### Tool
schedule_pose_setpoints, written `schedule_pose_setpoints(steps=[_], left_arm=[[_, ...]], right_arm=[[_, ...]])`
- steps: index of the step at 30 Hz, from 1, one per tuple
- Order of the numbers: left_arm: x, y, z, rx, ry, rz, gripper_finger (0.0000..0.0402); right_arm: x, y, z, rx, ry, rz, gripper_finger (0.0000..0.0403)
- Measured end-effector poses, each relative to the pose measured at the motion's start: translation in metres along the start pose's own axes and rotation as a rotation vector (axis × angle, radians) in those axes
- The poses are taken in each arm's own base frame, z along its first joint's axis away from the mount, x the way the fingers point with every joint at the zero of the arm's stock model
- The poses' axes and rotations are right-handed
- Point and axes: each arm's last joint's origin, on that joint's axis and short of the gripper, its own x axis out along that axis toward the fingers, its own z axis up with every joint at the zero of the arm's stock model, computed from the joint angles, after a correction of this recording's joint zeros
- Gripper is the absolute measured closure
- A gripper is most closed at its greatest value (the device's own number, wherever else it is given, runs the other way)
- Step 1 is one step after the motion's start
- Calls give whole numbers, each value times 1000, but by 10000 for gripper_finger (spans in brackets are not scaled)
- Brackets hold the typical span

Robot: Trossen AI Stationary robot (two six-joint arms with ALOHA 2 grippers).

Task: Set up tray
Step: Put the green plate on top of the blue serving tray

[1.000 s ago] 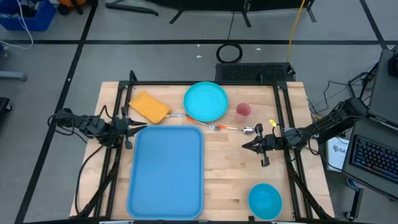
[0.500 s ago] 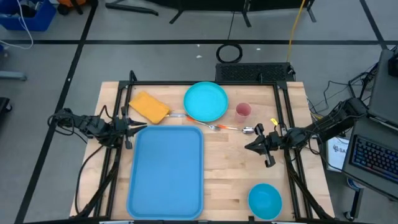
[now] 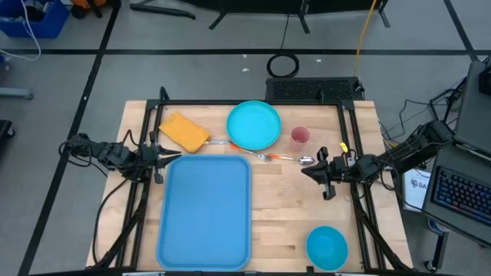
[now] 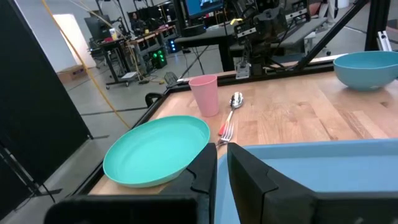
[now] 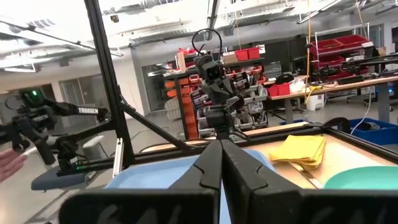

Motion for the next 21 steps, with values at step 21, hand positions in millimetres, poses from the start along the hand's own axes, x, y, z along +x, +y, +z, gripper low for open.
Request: schedule_pose_setpoints(steps=[21], left_arm=[[0, -1, 3, -24, -28, -36, 357]], right_arm=[[6, -9, 2, -155, -21, -30, 403]])
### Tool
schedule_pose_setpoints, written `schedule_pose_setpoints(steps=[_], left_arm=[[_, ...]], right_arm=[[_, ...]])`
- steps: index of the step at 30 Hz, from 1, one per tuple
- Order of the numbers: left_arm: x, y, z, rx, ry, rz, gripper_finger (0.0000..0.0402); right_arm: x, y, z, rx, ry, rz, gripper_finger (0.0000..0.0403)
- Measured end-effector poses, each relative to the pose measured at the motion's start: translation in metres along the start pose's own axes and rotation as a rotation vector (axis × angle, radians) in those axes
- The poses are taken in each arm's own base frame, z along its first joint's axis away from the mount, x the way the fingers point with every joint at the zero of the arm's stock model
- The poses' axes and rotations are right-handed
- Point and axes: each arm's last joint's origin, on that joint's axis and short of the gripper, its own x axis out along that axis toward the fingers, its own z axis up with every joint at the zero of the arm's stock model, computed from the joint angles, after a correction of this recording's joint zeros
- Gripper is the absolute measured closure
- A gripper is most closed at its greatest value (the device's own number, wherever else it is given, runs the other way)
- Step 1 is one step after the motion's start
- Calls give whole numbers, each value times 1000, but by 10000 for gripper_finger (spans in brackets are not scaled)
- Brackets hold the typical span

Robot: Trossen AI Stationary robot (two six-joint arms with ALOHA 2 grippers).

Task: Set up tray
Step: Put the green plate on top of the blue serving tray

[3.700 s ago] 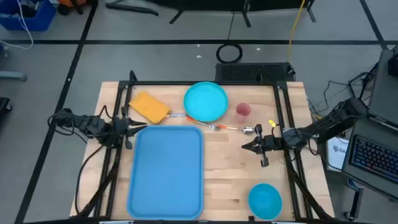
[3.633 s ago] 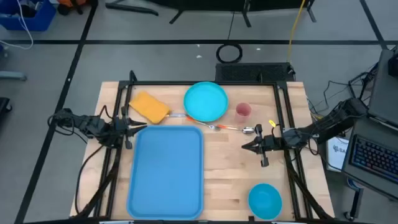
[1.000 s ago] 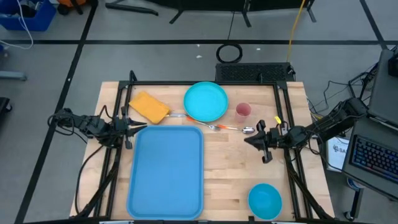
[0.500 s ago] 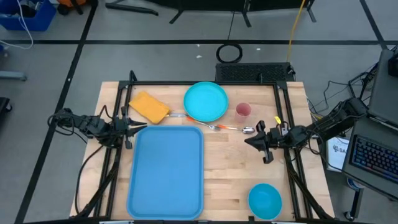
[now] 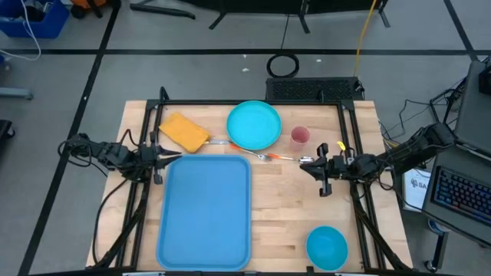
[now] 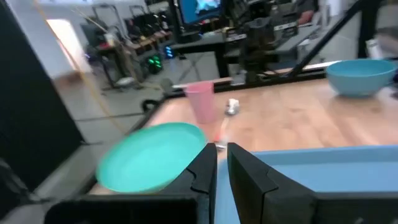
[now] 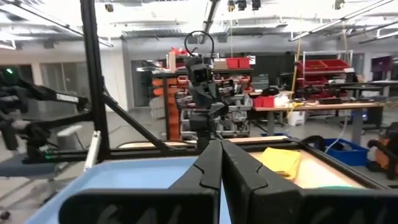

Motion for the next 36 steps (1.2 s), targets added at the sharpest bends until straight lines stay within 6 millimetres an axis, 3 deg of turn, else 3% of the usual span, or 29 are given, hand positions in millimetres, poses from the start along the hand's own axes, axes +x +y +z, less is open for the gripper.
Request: schedule_pose_setpoints(steps=[11, 23, 31, 36], left_arm=[[0, 1, 3, 56, -24, 14, 357], [-6, 8, 36, -176, -347, 32, 357], [-12, 15, 48, -342, -469, 111, 357], [-11, 14, 47, -383, -460, 103, 357]], right_arm=[[4, -18, 0, 3, -8, -145, 403], [5, -30, -1, 37, -15, -295, 403], [5, -31, 1, -113, -12, -297, 403], [7, -27, -1, -137, 4, -162, 403]])
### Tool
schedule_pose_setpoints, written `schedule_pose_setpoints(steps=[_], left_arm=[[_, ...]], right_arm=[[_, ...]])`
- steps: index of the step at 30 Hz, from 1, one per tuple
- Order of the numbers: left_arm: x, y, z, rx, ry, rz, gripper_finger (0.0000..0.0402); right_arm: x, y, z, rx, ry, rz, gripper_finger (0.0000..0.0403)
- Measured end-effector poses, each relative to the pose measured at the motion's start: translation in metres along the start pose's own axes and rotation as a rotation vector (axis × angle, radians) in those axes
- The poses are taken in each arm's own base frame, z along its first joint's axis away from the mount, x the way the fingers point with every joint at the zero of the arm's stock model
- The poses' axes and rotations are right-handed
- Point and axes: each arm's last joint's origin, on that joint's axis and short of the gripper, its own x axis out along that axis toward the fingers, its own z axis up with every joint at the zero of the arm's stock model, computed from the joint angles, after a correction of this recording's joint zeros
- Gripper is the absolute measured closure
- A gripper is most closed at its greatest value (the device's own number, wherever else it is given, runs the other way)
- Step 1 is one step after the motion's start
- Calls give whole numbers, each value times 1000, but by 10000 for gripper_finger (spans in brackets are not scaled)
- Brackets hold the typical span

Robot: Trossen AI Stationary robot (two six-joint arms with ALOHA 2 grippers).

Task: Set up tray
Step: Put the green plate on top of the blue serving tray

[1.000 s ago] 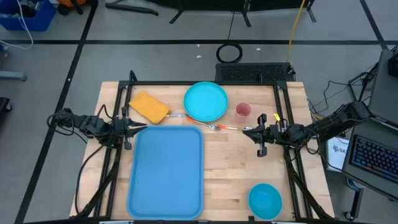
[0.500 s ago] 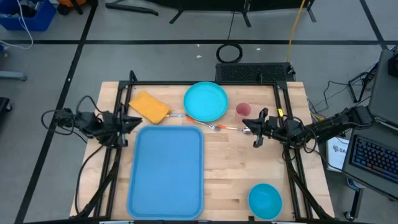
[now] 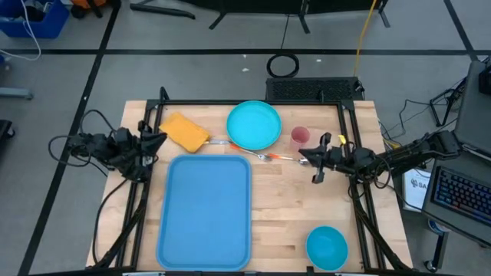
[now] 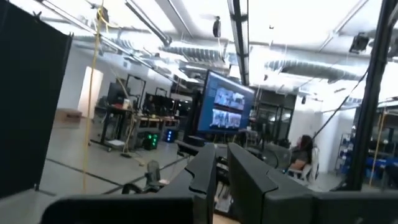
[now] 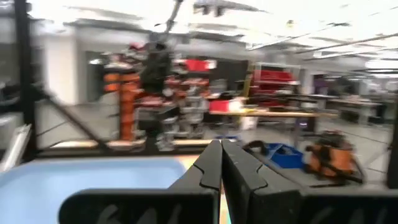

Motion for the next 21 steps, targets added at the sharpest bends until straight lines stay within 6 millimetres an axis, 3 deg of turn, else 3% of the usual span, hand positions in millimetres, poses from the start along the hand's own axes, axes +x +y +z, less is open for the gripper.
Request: schedule_pose_setpoints(steps=[3, 12, 21], left_arm=[[5, -3, -6, 16, 48, 0, 357], [24, -15, -26, 110, 169, 82, 357], [35, -22, -35, 150, 192, 113, 357]], right_arm=[[2, 3, -10, -4, 134, 39, 403], [38, 16, 1, -69, 373, 114, 403], [61, 24, -16, -182, 556, 75, 403]])
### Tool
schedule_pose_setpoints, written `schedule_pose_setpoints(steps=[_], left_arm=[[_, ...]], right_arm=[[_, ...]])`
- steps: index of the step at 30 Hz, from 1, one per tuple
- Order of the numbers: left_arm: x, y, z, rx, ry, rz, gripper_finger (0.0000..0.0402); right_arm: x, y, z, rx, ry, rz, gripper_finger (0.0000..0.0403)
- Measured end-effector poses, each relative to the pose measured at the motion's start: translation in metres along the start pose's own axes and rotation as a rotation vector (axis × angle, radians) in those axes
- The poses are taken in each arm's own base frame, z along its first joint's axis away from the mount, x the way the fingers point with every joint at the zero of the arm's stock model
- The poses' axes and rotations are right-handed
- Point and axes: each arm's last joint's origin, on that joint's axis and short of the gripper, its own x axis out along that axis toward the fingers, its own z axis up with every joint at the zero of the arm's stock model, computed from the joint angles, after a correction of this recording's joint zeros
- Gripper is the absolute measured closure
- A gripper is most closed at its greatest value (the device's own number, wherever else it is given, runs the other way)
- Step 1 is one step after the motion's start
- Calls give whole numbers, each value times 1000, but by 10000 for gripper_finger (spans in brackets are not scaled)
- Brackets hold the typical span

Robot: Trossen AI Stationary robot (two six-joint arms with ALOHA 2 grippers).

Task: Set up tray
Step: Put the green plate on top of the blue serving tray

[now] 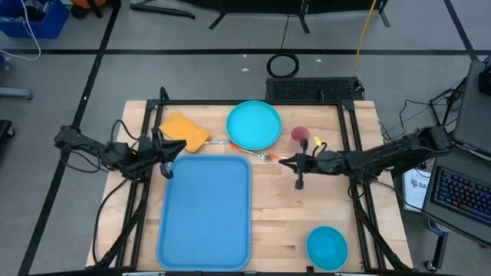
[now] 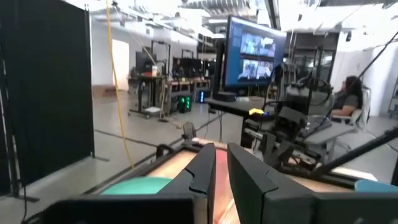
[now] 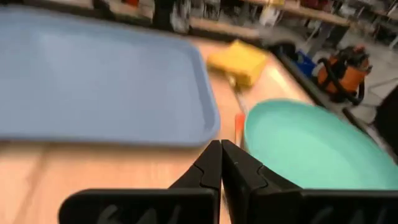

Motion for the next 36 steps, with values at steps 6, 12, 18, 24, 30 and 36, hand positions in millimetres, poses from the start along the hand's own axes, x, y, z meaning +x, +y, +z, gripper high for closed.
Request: schedule_pose_setpoints(steps=[6, 12, 18, 24, 30, 36], left_arm=[[3, -3, -5, 4, 30, 0, 357], [3, -3, -5, 43, 31, 0, 357], [3, -3, -6, 100, 43, 11, 357], [3, -2, -10, 106, 79, 19, 357], [3, -2, -11, 78, 80, 22, 357], [3, -2, -13, 89, 96, 22, 357]], right_arm=[[17, 6, 11, 15, 45, 62, 398], [38, 13, 25, -5, 118, 82, 344], [65, 10, 42, -23, 188, 61, 274], [91, -8, 48, -26, 338, 12, 242], [107, -35, 48, 37, 378, 53, 245], [118, -53, 37, 79, 432, 82, 247]])
